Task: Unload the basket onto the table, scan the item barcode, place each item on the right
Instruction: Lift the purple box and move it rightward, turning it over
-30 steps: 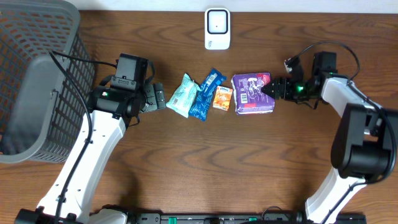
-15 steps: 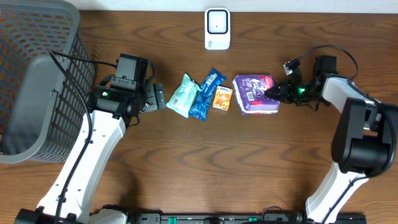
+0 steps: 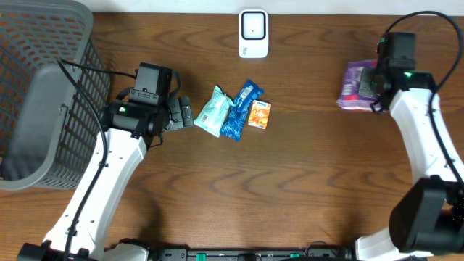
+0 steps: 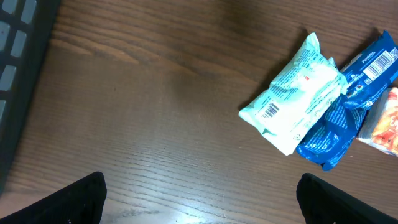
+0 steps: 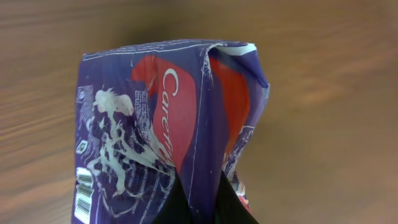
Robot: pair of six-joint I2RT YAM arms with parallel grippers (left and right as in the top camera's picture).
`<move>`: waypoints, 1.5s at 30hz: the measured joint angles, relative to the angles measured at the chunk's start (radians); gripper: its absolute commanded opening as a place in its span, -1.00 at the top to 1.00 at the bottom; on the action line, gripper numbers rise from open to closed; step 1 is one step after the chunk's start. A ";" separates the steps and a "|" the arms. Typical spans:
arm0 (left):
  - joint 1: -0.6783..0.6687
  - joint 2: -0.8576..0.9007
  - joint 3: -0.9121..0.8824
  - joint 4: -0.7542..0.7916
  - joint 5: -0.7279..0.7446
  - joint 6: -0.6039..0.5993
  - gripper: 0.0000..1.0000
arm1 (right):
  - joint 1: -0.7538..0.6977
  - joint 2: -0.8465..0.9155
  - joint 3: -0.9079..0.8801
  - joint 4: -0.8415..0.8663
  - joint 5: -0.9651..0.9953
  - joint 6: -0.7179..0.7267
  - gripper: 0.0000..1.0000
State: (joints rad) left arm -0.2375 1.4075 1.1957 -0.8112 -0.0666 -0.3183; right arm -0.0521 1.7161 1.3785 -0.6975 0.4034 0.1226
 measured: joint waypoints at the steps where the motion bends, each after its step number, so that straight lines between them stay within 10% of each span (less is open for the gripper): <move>1: 0.000 0.000 0.000 0.000 0.000 0.000 -0.96 | 0.008 0.017 0.000 0.005 0.083 0.008 0.98; 10: 0.000 0.000 0.000 0.000 0.000 0.000 -0.96 | 0.072 0.259 0.000 0.075 0.573 -0.011 0.96; 19: 0.000 0.000 0.000 0.000 0.000 0.000 -0.96 | 0.280 0.357 0.002 0.073 0.586 -0.004 -0.37; 29: 0.000 0.000 0.000 0.000 0.000 0.000 -0.96 | 0.280 0.296 0.280 -0.141 0.151 0.067 -0.79; 45: 0.000 0.000 0.000 0.000 0.000 0.000 -0.96 | -0.169 0.193 0.303 -0.554 -0.485 -0.034 -0.09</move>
State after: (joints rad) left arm -0.2375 1.4075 1.1957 -0.8112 -0.0666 -0.3187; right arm -0.2211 1.9087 1.6814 -1.2510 -0.0814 0.0883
